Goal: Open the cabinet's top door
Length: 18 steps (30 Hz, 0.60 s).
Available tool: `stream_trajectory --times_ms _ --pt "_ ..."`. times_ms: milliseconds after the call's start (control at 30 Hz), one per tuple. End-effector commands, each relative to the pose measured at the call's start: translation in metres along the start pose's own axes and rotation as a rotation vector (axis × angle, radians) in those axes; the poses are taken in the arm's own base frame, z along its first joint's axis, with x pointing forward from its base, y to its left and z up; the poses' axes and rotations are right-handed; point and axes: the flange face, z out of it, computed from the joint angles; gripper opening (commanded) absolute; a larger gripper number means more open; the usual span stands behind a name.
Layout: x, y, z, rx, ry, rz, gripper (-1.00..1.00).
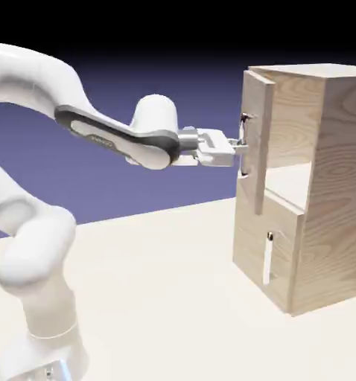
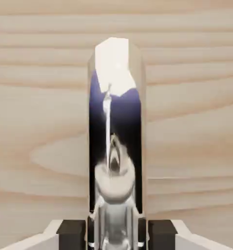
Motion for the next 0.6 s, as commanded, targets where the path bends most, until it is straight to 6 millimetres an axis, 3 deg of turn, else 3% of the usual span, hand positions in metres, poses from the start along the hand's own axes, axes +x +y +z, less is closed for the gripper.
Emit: stream_trajectory --times_ms 0,567 --pt "0.002 0.002 -0.004 0.01 -0.01 -0.001 -1.0" --pt "0.036 0.036 -0.061 0.205 -0.206 -0.001 -1.0"
